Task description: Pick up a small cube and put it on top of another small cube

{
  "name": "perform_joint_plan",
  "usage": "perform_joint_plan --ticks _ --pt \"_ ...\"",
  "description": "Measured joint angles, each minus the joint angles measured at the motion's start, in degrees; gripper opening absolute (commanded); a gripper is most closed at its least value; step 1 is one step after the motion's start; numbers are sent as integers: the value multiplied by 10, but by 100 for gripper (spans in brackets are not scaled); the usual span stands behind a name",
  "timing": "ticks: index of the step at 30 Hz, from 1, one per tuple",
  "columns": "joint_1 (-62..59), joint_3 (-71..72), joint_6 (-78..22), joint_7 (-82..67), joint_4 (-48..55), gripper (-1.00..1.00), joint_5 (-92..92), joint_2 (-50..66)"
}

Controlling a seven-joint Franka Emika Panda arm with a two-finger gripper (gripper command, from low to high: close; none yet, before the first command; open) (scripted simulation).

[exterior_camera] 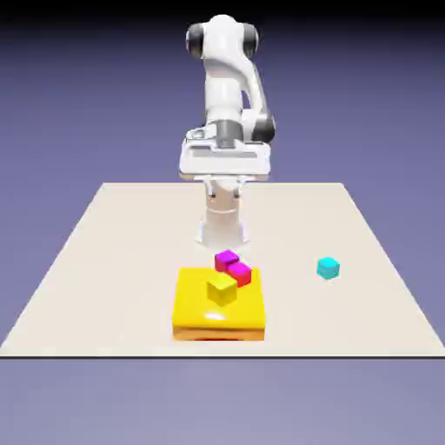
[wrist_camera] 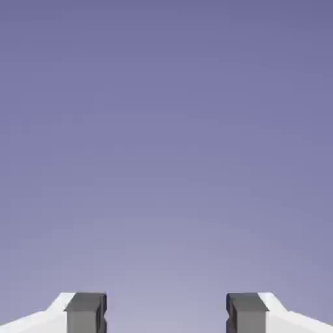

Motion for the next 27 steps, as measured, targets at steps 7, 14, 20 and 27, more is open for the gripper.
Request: perform_joint_plan --ticks 7,14,20,27 --pt "80 130 -87 -108 30 0 -106 145" --pt "157 261 -174 -217 59 0 -211 291" --pt "209 340 -227 -282 78 0 -275 379" --pt "268 236 -180 -155 109 0 -450 491"
